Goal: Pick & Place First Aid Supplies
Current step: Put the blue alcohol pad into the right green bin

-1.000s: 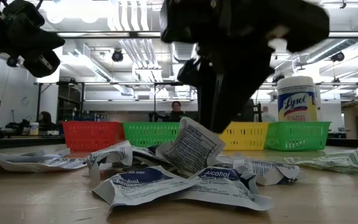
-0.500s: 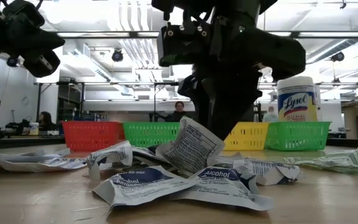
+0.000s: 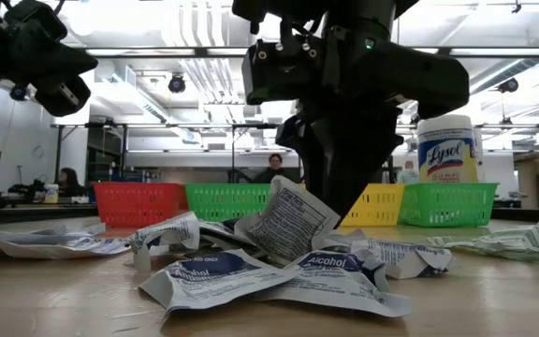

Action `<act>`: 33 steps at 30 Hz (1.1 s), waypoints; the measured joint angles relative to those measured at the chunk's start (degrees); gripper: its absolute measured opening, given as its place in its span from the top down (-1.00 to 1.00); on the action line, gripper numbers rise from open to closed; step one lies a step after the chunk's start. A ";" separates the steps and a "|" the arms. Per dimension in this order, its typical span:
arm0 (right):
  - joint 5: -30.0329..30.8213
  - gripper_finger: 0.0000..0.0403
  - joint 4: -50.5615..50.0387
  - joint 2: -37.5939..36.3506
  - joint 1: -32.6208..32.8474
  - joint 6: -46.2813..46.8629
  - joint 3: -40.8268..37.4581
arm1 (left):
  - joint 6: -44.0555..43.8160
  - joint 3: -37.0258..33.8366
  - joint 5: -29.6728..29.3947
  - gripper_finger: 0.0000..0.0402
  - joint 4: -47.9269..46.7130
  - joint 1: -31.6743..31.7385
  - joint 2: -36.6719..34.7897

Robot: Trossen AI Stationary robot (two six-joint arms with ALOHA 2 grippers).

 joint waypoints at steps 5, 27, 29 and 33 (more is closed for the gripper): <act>-0.03 0.39 0.01 0.00 0.02 0.00 0.00 | 0.00 0.02 0.00 1.00 0.00 -0.01 0.00; 0.04 0.52 1.14 2.16 -0.09 0.85 -1.20 | 0.00 0.00 0.00 1.00 -0.02 0.01 0.00; 0.04 0.55 1.12 2.14 -0.15 1.04 -1.20 | 0.00 0.00 -0.02 1.00 -0.02 0.00 0.00; 0.21 0.65 1.06 2.14 -0.15 0.87 -1.22 | 0.00 0.00 0.00 1.00 -0.02 -0.01 0.00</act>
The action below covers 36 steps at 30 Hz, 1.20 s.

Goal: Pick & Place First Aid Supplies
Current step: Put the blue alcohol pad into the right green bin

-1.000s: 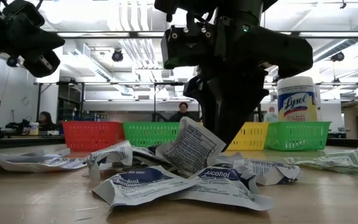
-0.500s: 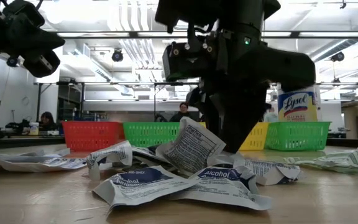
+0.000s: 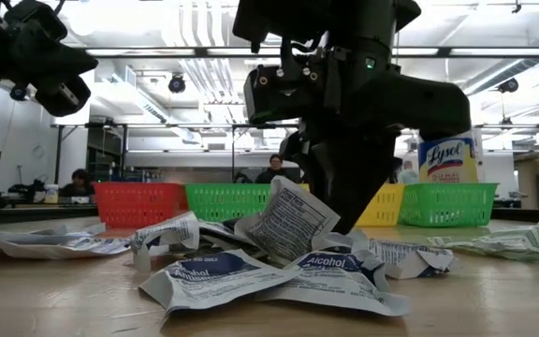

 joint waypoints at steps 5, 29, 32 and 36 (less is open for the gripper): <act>0.20 0.76 -0.58 -0.20 -0.02 -0.07 -0.04 | 0.01 0.01 -0.01 1.00 0.00 0.02 0.00; 11.42 0.96 -17.56 -1.68 0.07 2.24 5.14 | 0.02 0.01 -0.02 1.00 0.02 0.02 0.00; 14.87 0.96 -22.72 -1.68 0.11 4.27 7.43 | 0.02 0.01 -0.02 1.00 0.02 0.02 0.00; 20.14 0.96 -32.62 -1.70 0.11 8.65 11.15 | 0.02 0.00 -0.02 1.00 0.02 0.02 0.00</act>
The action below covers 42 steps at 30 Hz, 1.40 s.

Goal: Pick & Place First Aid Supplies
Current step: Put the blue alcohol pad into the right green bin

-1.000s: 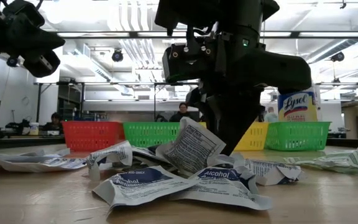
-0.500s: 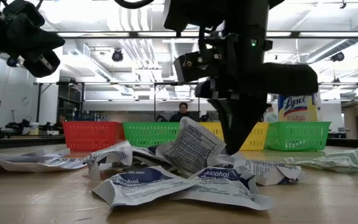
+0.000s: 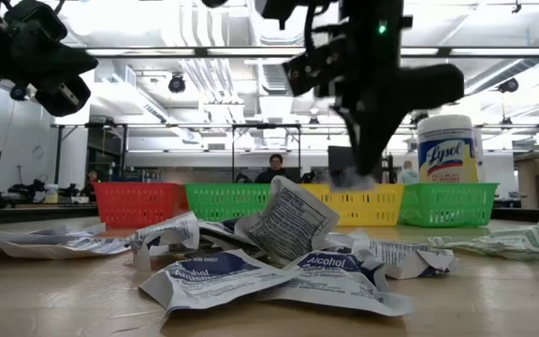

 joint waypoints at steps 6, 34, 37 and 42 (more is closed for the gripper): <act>6.12 0.96 -14.63 -0.07 -0.04 7.67 4.27 | 0.00 0.00 0.00 1.00 0.00 -0.02 0.00; 17.37 0.96 -13.57 -21.13 -2.25 33.23 -18.62 | -0.02 0.01 0.00 1.00 -0.02 -0.01 0.02; 18.19 0.96 -13.33 -27.75 -2.58 38.23 -23.35 | -0.02 0.00 0.00 1.00 0.00 0.00 0.02; 18.82 0.96 -13.29 -37.89 -4.05 48.10 -29.26 | -0.02 0.00 0.00 1.00 0.00 0.00 0.02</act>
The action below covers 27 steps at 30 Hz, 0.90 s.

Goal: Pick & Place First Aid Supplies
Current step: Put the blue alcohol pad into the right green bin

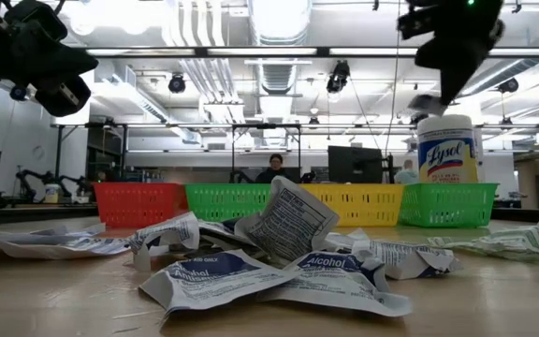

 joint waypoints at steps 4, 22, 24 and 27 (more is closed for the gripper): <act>-0.41 0.96 0.59 -6.40 -2.45 6.81 -3.58 | 0.00 0.01 -0.02 1.00 0.00 0.00 0.00; -19.70 0.96 16.79 -15.18 -19.35 9.87 -12.13 | 0.00 0.00 -0.02 1.00 0.02 -0.01 0.00; -22.58 0.96 20.91 -15.17 -20.70 6.94 -12.81 | 0.00 0.01 -0.02 1.00 0.02 0.00 0.00; -25.54 0.96 26.05 -14.82 -22.24 4.51 -13.56 | 0.00 0.00 -0.02 1.00 0.02 0.00 0.00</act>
